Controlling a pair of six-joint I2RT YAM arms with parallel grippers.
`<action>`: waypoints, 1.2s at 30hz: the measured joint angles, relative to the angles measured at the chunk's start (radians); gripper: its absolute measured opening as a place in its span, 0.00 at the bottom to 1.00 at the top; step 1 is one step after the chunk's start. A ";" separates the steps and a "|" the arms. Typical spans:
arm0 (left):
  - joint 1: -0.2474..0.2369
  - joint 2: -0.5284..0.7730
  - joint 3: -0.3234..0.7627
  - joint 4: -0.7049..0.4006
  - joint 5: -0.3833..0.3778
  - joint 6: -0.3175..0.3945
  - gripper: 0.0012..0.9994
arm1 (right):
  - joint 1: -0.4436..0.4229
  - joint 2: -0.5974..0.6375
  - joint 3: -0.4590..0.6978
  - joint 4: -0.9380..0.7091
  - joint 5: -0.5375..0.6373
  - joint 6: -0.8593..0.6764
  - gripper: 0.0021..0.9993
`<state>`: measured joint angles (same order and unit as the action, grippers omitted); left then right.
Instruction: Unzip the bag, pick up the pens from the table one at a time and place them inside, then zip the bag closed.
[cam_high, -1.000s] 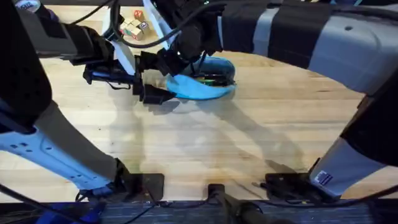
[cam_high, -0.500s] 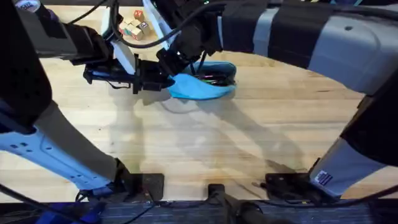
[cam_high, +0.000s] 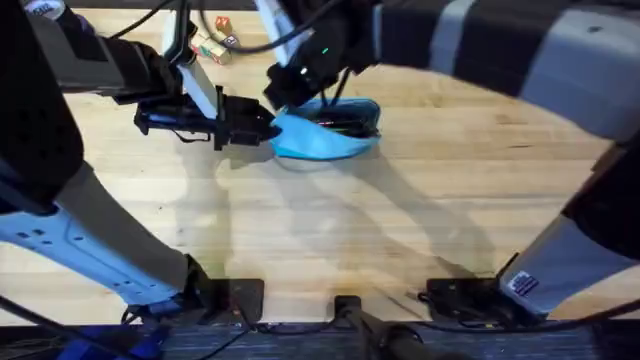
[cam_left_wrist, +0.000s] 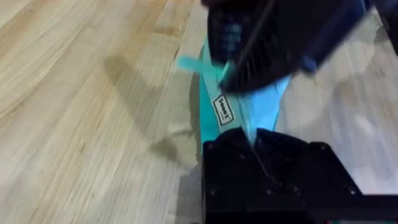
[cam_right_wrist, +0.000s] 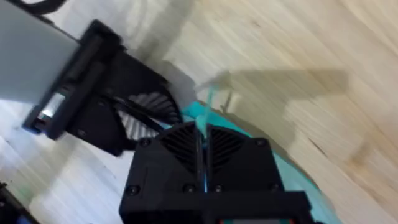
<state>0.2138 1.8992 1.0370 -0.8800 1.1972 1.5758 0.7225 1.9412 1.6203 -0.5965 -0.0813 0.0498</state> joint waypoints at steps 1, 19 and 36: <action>0.000 0.000 0.000 0.002 0.003 -0.001 0.04 | -0.015 -0.012 0.000 -0.013 -0.005 0.000 0.03; -0.017 0.000 0.002 0.001 0.047 -0.005 0.04 | -0.206 -0.056 0.001 -0.242 -0.067 0.003 0.03; -0.010 0.002 0.002 -0.004 0.007 -0.005 0.04 | -0.548 -0.056 0.013 -0.272 0.122 0.008 0.03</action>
<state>0.2035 1.9011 1.0386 -0.8841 1.2045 1.5707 0.1745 1.8854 1.6337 -0.8682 0.0404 0.0574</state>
